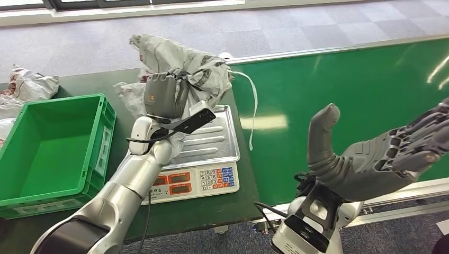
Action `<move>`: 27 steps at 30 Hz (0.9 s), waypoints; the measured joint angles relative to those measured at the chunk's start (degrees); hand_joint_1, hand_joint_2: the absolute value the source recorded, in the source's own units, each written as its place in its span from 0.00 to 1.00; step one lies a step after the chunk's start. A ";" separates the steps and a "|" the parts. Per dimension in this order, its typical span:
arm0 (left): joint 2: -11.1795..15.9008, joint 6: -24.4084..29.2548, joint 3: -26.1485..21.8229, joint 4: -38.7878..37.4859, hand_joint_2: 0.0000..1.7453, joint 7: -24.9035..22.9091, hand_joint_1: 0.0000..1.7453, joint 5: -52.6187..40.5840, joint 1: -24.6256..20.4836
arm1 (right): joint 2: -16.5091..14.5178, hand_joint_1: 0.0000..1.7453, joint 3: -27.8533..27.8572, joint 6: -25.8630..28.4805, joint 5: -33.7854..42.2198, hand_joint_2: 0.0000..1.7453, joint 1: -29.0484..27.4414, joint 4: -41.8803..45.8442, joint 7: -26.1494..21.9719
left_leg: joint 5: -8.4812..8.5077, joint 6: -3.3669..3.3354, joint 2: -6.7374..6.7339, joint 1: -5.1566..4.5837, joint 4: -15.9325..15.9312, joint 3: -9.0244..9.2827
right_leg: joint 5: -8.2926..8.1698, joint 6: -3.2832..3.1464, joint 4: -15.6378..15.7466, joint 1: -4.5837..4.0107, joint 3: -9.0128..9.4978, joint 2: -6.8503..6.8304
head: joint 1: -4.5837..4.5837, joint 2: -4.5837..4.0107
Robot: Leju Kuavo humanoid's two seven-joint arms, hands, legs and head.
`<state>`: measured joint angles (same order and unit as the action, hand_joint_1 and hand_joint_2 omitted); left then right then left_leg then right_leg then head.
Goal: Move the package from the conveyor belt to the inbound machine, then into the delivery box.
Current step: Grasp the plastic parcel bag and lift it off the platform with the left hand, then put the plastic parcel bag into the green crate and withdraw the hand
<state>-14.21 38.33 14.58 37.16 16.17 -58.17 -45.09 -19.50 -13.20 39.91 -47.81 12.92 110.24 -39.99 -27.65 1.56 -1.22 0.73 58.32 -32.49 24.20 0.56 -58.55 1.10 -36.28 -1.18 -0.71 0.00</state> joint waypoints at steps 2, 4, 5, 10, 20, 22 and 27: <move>1.26 0.51 -1.21 2.33 1.00 -1.86 1.00 -2.26 0.25 | 0.02 0.00 0.17 0.00 0.09 1.00 -0.14 0.20 -0.01 | 0.03 0.01 0.03 0.01 0.00 -0.05 | 0.00 -0.01 -0.02 -0.01 0.01 -0.03 | 0.02 0.00; 3.02 1.03 -2.74 5.04 1.00 -5.13 1.00 -6.28 0.74 | 0.07 0.00 0.36 0.02 0.46 1.00 -0.42 0.47 0.00 | 0.03 0.02 -0.07 0.01 0.00 -0.04 | -0.02 -0.02 -0.03 0.01 -0.02 0.08 | 0.01 0.00; 4.01 1.16 -3.84 6.48 1.00 -6.79 1.00 -8.49 1.02 | 0.11 0.00 0.47 0.03 0.75 1.00 -0.61 0.63 0.01 | 0.03 0.02 -0.13 0.01 -0.01 -0.04 | -0.02 -0.03 -0.03 0.01 -0.04 0.13 | 0.01 0.00; 9.84 1.62 -13.37 14.38 1.00 -14.49 1.00 -22.13 3.71 | 0.36 0.00 1.21 0.06 1.73 1.00 -1.61 1.05 0.02 | 0.03 0.04 -0.24 0.05 -0.04 -0.03 | -0.03 -0.07 -0.05 -0.06 -0.15 0.26 | 0.00 0.00; 24.35 1.54 -21.16 2.09 1.00 -35.43 0.30 -28.03 6.59 | 1.03 0.00 3.43 0.07 1.28 1.00 -5.40 3.86 -0.01 | 0.08 0.21 -0.23 0.14 -0.12 0.03 | 0.03 -0.21 -0.06 -0.13 -0.14 0.25 | 0.00 0.00; 25.60 1.09 -22.37 -1.68 1.00 -35.31 0.00 -27.83 7.01 | 1.03 0.00 3.65 0.07 1.04 1.00 -5.57 4.01 -0.02 | 0.08 0.21 -0.28 0.13 -0.12 0.03 | 0.01 -0.23 -0.05 -0.13 -0.16 0.29 | -0.01 0.00; 26.88 0.07 -24.71 -7.40 1.00 -35.21 0.00 -27.60 7.50 | 1.03 0.00 3.74 0.07 0.85 1.00 -5.69 4.01 -0.02 | 0.07 0.21 -0.22 0.13 -0.10 0.02 | 0.00 -0.24 -0.04 -0.13 -0.16 0.26 | 0.00 0.00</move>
<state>12.67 38.40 -10.13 29.75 -19.04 -85.77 -37.59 -18.47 -9.46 39.98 -46.95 7.24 114.25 -40.01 -27.57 1.77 -1.45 0.85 58.22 -32.48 24.19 0.31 -58.59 0.97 -36.44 -0.92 -0.71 0.00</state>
